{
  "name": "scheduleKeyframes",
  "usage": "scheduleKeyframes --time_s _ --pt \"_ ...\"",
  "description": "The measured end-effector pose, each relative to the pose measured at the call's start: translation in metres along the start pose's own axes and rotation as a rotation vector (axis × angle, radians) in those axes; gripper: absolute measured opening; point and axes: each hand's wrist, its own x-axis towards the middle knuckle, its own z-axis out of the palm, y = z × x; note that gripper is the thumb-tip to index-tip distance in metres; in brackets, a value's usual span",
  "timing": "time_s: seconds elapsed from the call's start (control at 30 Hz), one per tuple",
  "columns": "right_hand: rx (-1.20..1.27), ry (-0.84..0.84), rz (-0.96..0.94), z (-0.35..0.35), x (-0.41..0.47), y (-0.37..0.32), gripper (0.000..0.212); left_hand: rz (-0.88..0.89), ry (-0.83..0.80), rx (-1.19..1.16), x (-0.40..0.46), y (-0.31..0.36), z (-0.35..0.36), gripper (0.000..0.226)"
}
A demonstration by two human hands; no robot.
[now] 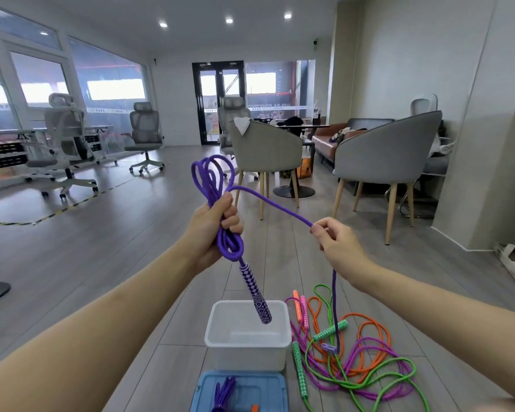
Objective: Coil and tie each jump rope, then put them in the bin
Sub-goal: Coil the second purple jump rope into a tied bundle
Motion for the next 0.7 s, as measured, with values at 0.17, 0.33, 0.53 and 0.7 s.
scheduleKeyframes --time_s 0.17,0.33,0.53,0.7 --pt "0.279 0.07 0.078 0.014 0.006 -0.02 0.024 -0.066 -0.035 0.216 -0.006 -0.028 -0.001 0.014" --pt "0.32 0.009 0.03 0.032 -0.005 -0.035 0.027 -0.029 -0.004 0.316 -0.005 -0.048 0.012 0.019" --pt "0.365 -0.018 -0.012 0.043 -0.014 -0.041 0.007 0.007 0.015 0.301 -0.005 -0.058 0.018 0.014" --pt "0.39 -0.091 -0.006 0.045 -0.015 -0.042 0.012 -0.073 -0.008 0.238 -0.004 -0.061 0.02 0.025"
